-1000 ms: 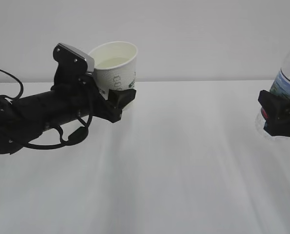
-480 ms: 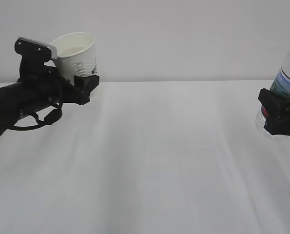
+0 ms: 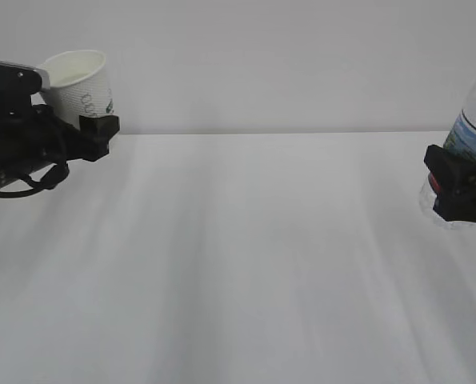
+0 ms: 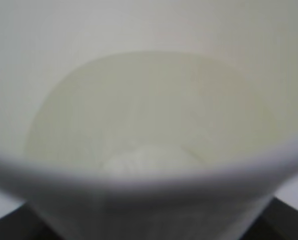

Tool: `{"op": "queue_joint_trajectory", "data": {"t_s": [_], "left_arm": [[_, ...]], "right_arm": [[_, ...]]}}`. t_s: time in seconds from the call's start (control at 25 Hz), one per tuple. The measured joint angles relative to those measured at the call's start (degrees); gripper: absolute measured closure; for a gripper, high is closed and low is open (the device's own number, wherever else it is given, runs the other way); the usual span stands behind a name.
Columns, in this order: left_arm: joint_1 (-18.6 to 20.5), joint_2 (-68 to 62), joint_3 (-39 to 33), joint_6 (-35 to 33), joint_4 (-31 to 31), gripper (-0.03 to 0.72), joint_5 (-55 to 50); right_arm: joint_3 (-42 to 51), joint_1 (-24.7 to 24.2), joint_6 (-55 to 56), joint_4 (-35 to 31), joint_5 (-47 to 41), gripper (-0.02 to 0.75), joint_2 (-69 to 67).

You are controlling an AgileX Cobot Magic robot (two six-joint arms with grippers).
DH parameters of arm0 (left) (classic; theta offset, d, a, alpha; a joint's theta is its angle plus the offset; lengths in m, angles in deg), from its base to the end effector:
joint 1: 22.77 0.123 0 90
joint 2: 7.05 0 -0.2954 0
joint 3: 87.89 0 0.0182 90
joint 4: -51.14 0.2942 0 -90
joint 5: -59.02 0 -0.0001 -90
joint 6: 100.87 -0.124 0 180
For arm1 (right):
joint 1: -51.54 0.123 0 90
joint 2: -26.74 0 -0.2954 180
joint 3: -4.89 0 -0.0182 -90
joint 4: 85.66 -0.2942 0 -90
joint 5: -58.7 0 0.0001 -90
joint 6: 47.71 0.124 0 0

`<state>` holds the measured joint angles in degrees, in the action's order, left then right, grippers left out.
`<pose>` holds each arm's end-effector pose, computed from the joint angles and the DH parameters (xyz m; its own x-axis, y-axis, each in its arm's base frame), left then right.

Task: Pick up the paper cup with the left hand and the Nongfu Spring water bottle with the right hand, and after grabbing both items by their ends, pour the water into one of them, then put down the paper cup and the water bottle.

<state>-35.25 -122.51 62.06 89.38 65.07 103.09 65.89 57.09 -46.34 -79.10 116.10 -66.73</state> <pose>0.4134 -0.1127 0.1314 -0.2088 0.0437 -0.9770 0.3723 0.9273 -0.0381 0.2810 0.0393 0.1446 -0.1181 -0.0494 -0.9918 -0.1959 0.9803 -0.0255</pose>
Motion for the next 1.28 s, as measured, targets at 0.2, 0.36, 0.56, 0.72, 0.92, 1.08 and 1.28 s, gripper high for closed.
{"op": "queue_joint_trajectory", "data": {"t_s": [0.2, 0.36, 0.56, 0.72, 0.92, 1.08, 1.28], "left_arm": [[1.7, 0.0, 0.0, -3.8, -6.6, 0.172, -0.1], [2.7, 0.0, 0.0, -5.9, -10.0, 0.172, -0.1], [3.9, 0.0, 0.0, -7.6, -11.6, 0.172, -0.1], [4.9, -1.1, 0.0, -7.8, -11.9, 0.172, -0.1], [5.6, -3.1, 0.0, -7.8, -12.2, 0.172, 0.3], [5.6, -5.3, 0.0, -7.8, -12.3, 0.172, 3.2], [5.6, -8.5, 0.0, -7.9, -13.2, 0.172, 6.2]], "right_arm": [[0.0, 0.0, 0.0, 0.0, 0.0, 0.272, 0.0], [0.0, 0.0, 0.0, 0.0, 0.1, 0.272, 0.0], [0.0, 0.0, 0.1, 0.0, 0.1, 0.272, 0.0], [0.0, 0.0, 0.1, 0.0, 0.1, 0.272, 0.0], [0.0, 0.0, 0.1, 0.0, 0.1, 0.272, 0.0], [0.0, 0.0, 0.1, 0.0, 0.1, 0.272, 0.0], [0.0, 0.0, 0.1, 0.0, 0.1, 0.272, 0.0]]}}
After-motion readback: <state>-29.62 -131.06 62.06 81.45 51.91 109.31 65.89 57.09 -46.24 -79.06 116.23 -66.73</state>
